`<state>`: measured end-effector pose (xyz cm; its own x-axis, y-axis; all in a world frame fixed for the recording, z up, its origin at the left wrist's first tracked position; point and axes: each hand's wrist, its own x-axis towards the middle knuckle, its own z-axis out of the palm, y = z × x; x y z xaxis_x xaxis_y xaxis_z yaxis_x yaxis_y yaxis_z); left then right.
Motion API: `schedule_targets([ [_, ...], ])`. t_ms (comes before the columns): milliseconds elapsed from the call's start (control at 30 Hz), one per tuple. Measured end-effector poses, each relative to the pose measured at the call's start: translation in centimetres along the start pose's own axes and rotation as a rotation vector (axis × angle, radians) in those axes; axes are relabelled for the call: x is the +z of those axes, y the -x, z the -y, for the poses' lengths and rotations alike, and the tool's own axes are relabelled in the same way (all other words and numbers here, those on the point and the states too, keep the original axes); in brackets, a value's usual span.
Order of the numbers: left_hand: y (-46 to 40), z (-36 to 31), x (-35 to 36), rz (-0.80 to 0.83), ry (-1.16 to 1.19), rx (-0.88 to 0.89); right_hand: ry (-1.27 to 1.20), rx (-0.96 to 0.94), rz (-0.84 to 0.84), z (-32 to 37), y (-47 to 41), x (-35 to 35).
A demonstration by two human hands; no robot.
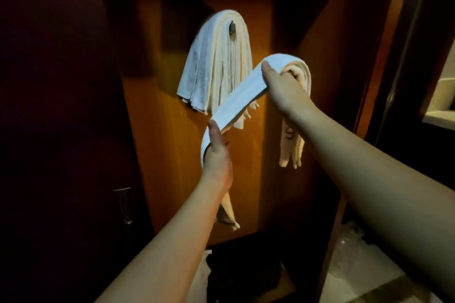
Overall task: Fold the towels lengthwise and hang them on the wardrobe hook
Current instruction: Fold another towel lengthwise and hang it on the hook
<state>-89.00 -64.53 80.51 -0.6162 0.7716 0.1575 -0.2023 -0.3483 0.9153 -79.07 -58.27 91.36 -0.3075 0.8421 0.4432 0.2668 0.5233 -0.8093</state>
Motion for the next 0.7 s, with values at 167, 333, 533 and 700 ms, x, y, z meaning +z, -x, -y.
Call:
schedule_targets([
  [167,-4.8,-2.4,2.3,0.017,0.117,0.096,0.032,0.04,-0.002,-4.2,-6.3,-2.3],
  [333,-9.8,-5.1,4.4,-0.031,-0.121,0.216,0.028,-0.002,0.028,-6.1,-11.7,-3.9],
  [533,-13.9,-9.6,5.9,0.108,-0.297,0.342,-0.146,-0.03,0.03,-6.3,-17.2,-4.2],
  [700,-17.8,-12.8,6.6,0.262,-0.23,0.333,-0.35,-0.019,0.081,-5.0,-21.7,-3.5],
])
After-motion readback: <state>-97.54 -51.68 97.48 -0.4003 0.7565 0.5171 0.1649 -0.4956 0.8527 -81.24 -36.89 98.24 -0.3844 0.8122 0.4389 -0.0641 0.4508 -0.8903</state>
